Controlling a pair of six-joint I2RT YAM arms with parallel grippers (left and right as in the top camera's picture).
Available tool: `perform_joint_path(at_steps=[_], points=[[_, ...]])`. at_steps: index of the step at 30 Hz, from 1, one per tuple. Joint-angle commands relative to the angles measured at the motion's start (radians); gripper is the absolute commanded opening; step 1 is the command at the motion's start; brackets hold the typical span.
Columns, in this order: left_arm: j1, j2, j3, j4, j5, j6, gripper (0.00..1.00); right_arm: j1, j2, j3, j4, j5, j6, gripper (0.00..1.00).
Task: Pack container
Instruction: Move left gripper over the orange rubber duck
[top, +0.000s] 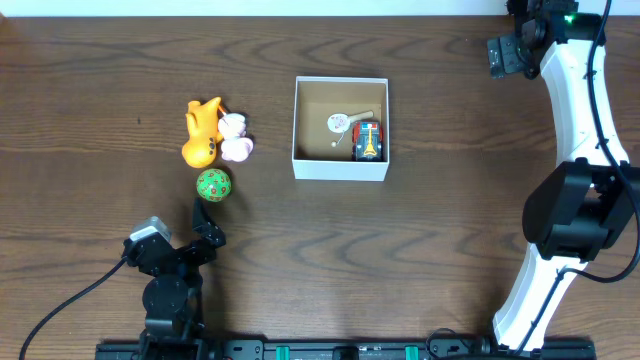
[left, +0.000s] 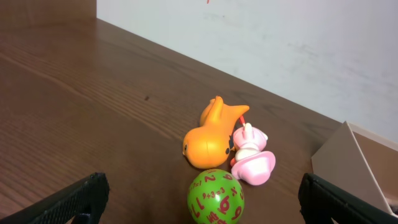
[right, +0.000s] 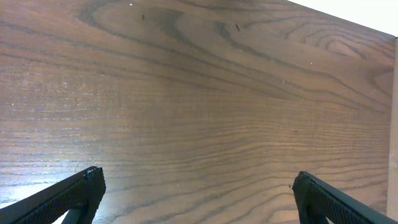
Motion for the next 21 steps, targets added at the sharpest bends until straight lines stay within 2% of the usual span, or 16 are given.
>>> perform_joint_path(at_steps=[1,3,8,12,17,21], points=[[0.005,0.0,-0.028,0.003,-0.014,0.023,0.98,0.0,-0.018,-0.002,-0.002,0.006,0.016,0.99],[0.005,0.0,-0.028,0.025,-0.054,0.027,0.98,0.0,-0.018,-0.002,-0.002,0.006,0.016,0.99],[0.005,0.008,-0.005,0.179,-0.039,0.026,0.98,0.0,-0.018,-0.002,-0.002,0.006,0.016,0.99],[0.005,0.103,0.14,0.078,-0.026,0.027,0.98,0.0,-0.018,-0.002,-0.002,0.006,0.016,0.99],[0.005,0.44,0.447,-0.1,-0.025,0.081,0.98,0.0,-0.018,-0.002,-0.002,0.006,0.016,0.99],[0.005,0.789,0.749,-0.192,-0.024,0.216,0.98,0.0,-0.018,-0.002,-0.002,0.006,0.016,0.99]])
